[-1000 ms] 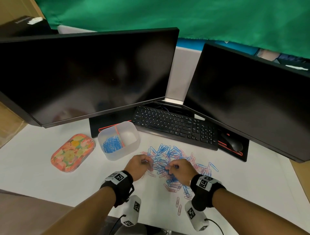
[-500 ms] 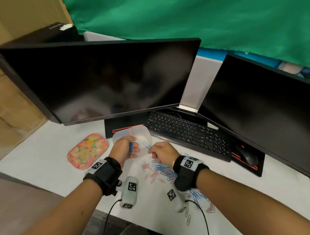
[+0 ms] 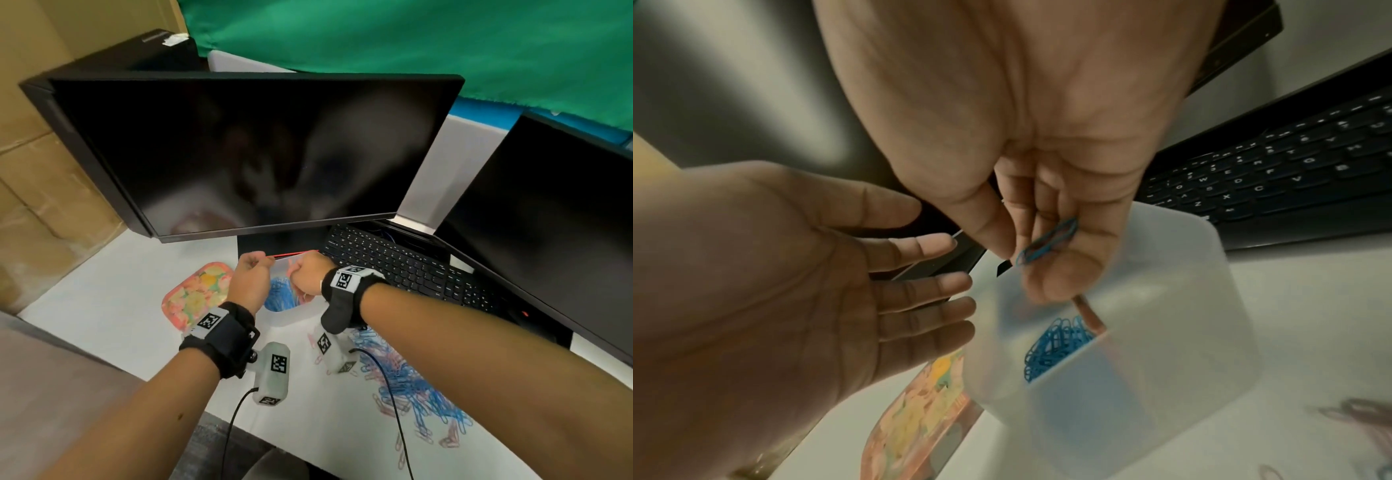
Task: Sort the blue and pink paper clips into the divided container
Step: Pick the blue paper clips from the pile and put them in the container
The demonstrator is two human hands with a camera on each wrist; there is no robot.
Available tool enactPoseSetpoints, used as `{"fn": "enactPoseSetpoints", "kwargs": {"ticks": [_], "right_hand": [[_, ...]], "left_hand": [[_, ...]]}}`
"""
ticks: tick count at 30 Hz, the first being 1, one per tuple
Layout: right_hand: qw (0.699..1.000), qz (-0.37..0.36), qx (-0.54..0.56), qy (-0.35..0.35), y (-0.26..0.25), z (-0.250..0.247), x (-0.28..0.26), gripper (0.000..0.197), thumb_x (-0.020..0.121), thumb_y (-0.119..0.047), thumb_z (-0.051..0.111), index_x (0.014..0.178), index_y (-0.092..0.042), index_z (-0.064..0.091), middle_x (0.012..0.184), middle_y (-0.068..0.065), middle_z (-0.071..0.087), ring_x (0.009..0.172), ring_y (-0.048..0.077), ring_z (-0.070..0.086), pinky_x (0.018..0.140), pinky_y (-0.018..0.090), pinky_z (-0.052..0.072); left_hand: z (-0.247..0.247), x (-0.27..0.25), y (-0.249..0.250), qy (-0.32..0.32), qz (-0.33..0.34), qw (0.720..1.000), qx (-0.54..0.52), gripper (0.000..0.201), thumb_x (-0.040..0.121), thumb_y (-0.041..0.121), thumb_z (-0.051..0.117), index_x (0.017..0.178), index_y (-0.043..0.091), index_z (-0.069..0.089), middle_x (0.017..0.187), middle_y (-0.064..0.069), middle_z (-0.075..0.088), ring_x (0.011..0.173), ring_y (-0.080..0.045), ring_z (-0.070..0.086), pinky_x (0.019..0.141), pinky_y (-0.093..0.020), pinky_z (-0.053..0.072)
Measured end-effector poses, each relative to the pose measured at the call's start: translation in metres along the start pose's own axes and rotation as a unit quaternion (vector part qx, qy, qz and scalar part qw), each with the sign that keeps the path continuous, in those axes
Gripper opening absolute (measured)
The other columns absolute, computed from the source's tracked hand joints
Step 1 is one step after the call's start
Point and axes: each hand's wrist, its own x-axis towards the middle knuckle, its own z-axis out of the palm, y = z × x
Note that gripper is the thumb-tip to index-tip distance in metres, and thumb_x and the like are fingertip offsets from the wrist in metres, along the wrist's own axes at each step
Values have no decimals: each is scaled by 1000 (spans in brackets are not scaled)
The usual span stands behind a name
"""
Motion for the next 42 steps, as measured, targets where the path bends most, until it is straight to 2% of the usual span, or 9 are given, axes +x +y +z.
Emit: {"fn": "enactPoseSetpoints", "kwargs": {"ticks": [3, 7, 11, 16, 23, 28, 33, 38, 42], "right_hand": [[1000, -10, 23, 3, -3, -1, 4, 30, 85, -6, 50, 110, -3, 65, 87, 10, 64, 64, 19, 60, 52, 20, 47], [999, -8, 2, 42, 1, -1, 2, 27, 84, -4, 50, 103, -4, 69, 101, 14, 69, 91, 29, 66, 82, 38, 57], [990, -9, 112, 90, 31, -9, -9, 24, 81, -3, 51, 94, -8, 71, 93, 16, 72, 86, 32, 69, 83, 47, 57], [988, 33, 105, 110, 103, -15, -53, 29, 87, -3, 47, 100, -18, 68, 97, 0, 68, 86, 17, 66, 81, 32, 56], [988, 67, -36, 135, 198, 8, -116, 29, 90, -12, 47, 111, -22, 63, 114, 1, 62, 106, 19, 57, 92, 29, 46], [976, 67, -139, 153, 235, 36, -148, 49, 95, -28, 41, 143, -23, 35, 152, 4, 31, 141, 23, 25, 117, 36, 19], [962, 105, -140, 212, 246, 64, -174, 54, 98, -39, 25, 149, -22, 20, 160, 4, 5, 147, 23, 0, 118, 41, 4], [961, 82, -200, 172, 269, 89, -196, 58, 91, -40, 28, 144, -17, 34, 153, 6, 31, 142, 27, 24, 116, 44, 24], [962, 86, -243, 88, 276, 91, -204, 54, 95, -51, 16, 139, -29, 40, 144, 4, 46, 129, 32, 48, 110, 40, 30]], "left_hand": [[-3, 2, -1, -7, 30, 999, 33, 10, 97, 24, 47, 102, 22, 55, 98, 4, 54, 106, -23, 54, 100, -47, 47], [0, -3, -5, -27, 70, 994, 77, 14, 96, 22, 49, 93, 20, 63, 90, 5, 60, 96, -22, 60, 90, -42, 53], [10, -16, -6, -74, 117, 984, 114, 23, 95, 12, 48, 80, 19, 63, 79, 4, 62, 76, -13, 60, 74, -27, 51], [30, -32, -20, -174, 180, 947, 201, 29, 86, 5, 52, 71, 27, 64, 77, 4, 67, 72, -17, 62, 72, -20, 49], [66, -52, -56, -305, 276, 800, 436, 27, 87, 14, 49, 105, 23, 66, 106, 2, 64, 96, -19, 61, 82, -23, 45], [85, -70, -79, -373, 366, 660, 540, 45, 89, 17, 44, 134, 21, 47, 135, -4, 45, 124, -26, 44, 101, -39, 42], [97, -98, -91, -395, 448, 574, 560, 54, 86, 17, 48, 139, 19, 41, 147, -10, 34, 133, -31, 34, 105, -46, 37], [118, -115, -105, -428, 516, 479, 567, 64, 80, 19, 58, 141, 16, 38, 139, -8, 43, 124, -31, 44, 96, -49, 45], [117, -115, -111, -439, 465, 441, 629, 66, 93, 21, 45, 151, 23, 15, 160, -7, 8, 147, -32, 7, 117, -50, 15]]}}
